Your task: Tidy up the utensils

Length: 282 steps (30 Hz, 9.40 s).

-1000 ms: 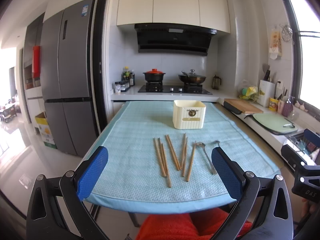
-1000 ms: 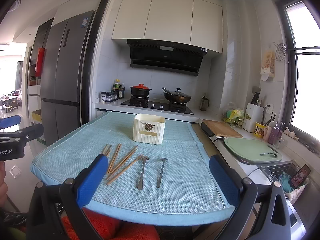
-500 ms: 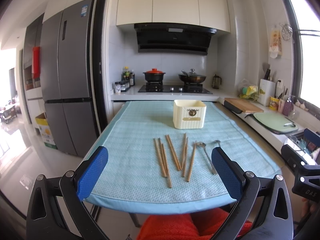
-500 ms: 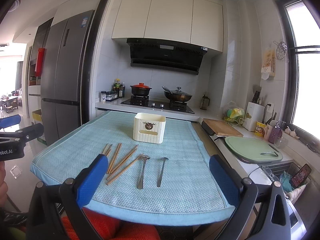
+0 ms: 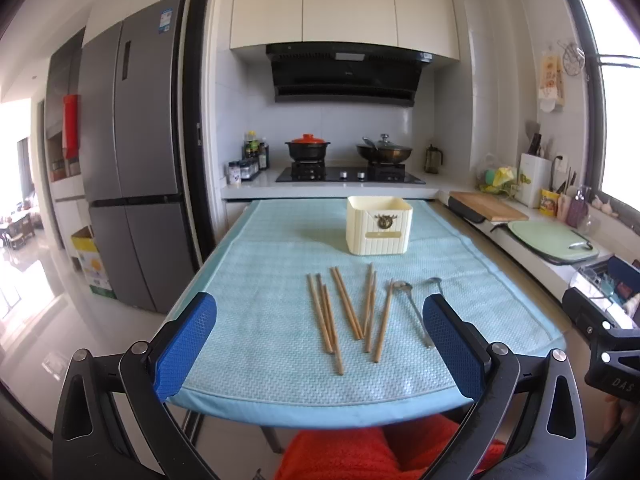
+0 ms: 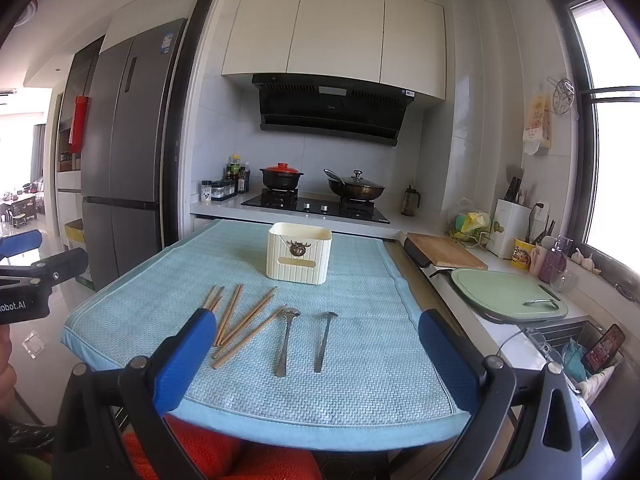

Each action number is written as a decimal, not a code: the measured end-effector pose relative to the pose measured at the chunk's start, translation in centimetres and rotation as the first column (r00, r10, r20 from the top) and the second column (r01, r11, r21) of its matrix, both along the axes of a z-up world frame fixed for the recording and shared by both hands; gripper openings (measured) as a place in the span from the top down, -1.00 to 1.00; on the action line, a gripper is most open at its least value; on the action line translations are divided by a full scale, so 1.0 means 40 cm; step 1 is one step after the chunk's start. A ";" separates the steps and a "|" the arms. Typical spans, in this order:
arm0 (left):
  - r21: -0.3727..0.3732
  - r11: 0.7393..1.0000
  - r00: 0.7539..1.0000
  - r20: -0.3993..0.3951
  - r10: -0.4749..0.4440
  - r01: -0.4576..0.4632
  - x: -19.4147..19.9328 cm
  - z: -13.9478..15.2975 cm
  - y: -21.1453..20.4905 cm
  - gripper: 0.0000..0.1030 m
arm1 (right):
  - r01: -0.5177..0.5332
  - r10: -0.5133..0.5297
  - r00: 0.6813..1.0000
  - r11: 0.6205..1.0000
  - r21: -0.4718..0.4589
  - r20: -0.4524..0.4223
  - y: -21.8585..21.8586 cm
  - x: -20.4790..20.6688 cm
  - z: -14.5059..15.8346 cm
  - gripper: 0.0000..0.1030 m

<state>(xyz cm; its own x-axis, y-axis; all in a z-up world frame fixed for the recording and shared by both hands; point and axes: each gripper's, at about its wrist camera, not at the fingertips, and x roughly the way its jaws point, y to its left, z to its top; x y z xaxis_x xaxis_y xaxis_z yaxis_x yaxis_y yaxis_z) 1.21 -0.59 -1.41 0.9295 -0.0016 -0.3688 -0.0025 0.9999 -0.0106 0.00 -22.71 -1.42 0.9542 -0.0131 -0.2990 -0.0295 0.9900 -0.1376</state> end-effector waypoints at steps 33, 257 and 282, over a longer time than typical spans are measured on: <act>-0.177 0.983 0.912 -0.392 -0.123 0.057 0.486 -0.197 0.113 -0.99 | 0.011 0.066 0.905 0.984 0.179 -0.420 -0.155 0.490 -0.195 -0.97; 0.009 0.995 0.784 -0.616 -0.077 0.104 1.042 -0.475 0.045 -0.71 | -0.143 0.432 0.632 0.881 0.450 -0.643 0.006 0.968 -0.446 0.02; -0.126 0.970 0.786 -0.568 -0.244 0.210 0.992 -0.419 0.017 0.93 | -0.123 0.464 0.656 0.844 0.521 -0.596 -0.059 1.003 -0.381 0.88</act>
<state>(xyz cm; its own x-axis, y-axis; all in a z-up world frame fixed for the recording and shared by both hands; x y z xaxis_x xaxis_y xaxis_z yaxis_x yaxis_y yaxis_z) 40.91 0.08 -18.18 0.5159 -0.2207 -0.8277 0.2021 0.9703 -0.1328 40.14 -25.05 -16.67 0.4047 0.5115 -0.7580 -0.2438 0.8593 0.4497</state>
